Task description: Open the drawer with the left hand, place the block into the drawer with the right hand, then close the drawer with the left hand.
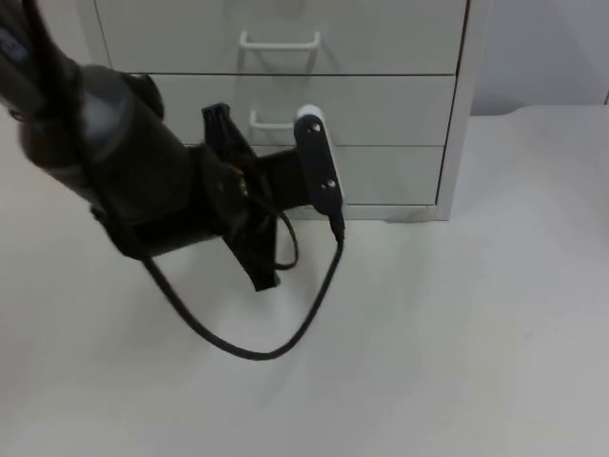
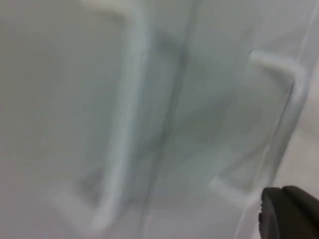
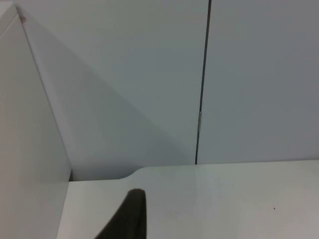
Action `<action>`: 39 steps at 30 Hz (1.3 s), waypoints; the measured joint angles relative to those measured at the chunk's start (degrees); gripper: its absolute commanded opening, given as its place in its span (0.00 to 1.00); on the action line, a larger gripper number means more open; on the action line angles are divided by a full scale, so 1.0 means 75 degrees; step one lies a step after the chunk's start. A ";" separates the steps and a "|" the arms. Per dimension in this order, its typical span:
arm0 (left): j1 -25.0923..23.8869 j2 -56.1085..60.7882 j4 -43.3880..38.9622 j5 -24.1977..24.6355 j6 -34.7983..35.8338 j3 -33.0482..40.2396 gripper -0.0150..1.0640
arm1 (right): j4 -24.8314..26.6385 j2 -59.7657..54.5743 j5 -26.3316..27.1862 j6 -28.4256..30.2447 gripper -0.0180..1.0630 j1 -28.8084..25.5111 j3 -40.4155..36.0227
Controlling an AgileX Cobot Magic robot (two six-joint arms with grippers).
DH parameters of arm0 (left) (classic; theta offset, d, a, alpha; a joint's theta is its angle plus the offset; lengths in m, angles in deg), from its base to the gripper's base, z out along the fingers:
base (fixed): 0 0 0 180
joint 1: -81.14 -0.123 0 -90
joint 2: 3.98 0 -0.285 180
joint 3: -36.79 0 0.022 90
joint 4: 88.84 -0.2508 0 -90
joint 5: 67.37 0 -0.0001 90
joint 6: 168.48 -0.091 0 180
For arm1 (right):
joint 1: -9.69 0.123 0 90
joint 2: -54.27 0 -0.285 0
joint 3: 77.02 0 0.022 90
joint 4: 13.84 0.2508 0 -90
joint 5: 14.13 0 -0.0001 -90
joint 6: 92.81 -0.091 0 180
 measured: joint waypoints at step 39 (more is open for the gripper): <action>0.0653 0.6590 0.7260 0.0076 -0.4111 0.1892 0.01 | 0.0000 0.0000 0.0000 0.0000 0.97 0.0000 0.0000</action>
